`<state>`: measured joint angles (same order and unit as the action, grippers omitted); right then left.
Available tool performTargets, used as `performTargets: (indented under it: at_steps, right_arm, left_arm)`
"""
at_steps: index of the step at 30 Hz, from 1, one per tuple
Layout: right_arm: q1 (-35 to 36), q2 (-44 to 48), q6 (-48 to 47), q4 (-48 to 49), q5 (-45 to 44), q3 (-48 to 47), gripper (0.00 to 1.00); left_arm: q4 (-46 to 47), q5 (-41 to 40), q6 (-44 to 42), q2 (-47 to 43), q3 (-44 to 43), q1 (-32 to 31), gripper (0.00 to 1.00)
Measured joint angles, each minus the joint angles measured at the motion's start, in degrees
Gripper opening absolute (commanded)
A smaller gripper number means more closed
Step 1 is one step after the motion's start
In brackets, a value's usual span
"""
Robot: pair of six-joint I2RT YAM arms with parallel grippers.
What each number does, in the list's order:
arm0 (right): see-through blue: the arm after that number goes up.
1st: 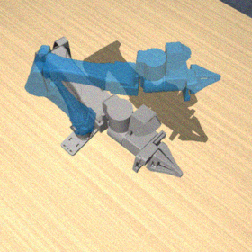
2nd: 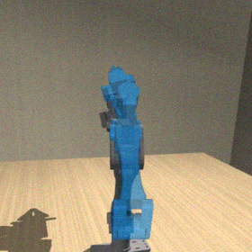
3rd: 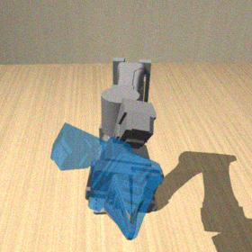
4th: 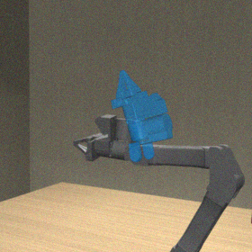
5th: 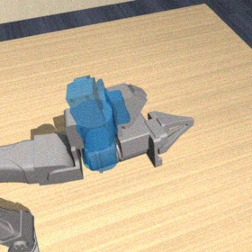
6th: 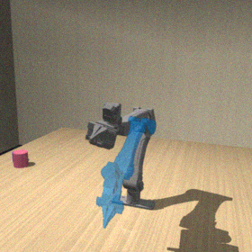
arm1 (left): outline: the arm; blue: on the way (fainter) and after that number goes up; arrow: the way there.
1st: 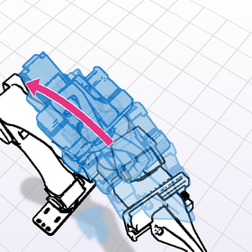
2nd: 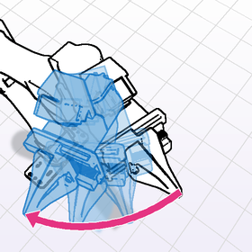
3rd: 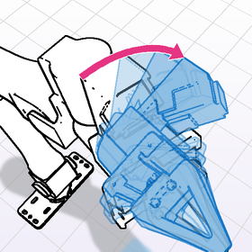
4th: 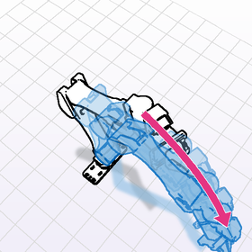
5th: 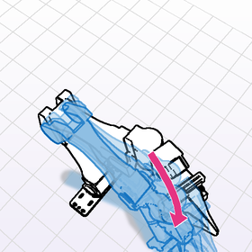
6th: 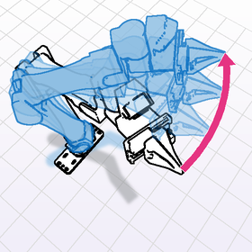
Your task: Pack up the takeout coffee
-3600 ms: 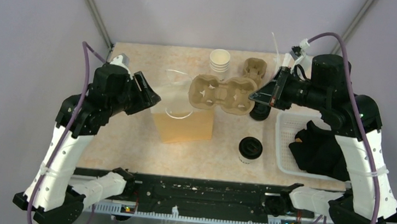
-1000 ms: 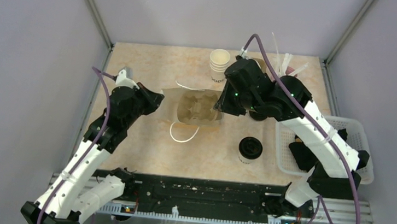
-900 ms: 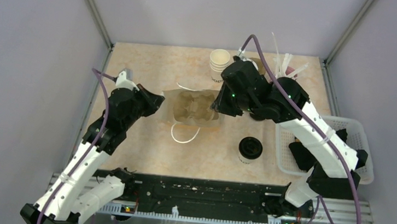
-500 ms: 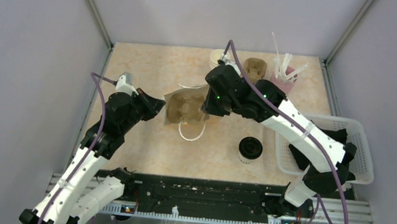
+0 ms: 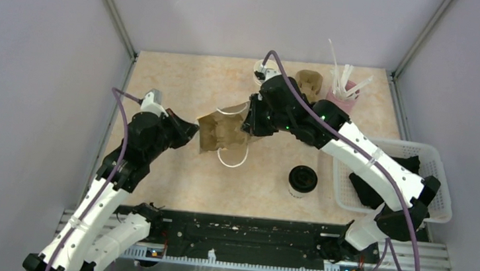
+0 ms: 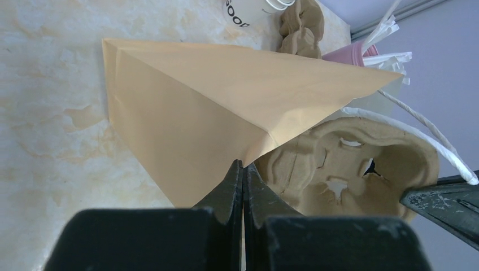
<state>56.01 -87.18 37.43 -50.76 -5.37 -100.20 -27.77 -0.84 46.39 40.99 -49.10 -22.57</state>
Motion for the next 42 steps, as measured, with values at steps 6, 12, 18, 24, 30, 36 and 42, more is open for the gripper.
performTargets:
  at_steps: [6, 12, 18, 24, 30, 36, 42]
  right_arm:
    - [-1.9, -0.04, -6.27, -1.4, 2.8, -3.26, 0.0]
    - [-3.91, -0.28, -9.35, -2.78, 6.21, -5.22, 0.0]
    - [-4.02, -0.68, -10.38, -0.37, 8.13, -3.54, 0.0]
    - [-5.27, -0.66, -12.5, 4.11, 9.49, 1.22, 0.0]
    - [-8.59, -0.66, -14.45, 7.04, 13.09, 5.33, 0.0]
    - [-9.4, -0.66, -15.96, 8.35, 16.04, 5.33, 0.0]
    - [-9.97, -0.96, -16.22, 8.79, 18.71, 5.33, 0.21]
  left_arm:
    - [-2.27, -0.04, -1.4, 0.61, -1.68, 0.0, 0.0]
    - [-2.93, -0.11, -2.05, 1.77, -2.56, 0.0, 0.0]
    - [-3.52, -0.11, -2.01, 2.54, -3.34, 0.02, 0.0]
    - [-4.09, -0.33, -1.86, 3.56, -4.35, 0.04, 0.0]
    - [-5.25, -0.31, -1.49, 4.39, -5.27, 0.04, 0.0]
    - [-5.97, -0.66, -1.46, 4.42, -5.55, 0.04, 0.0]
    - [-6.25, -0.76, -1.36, 4.94, -5.99, 0.04, 0.0]
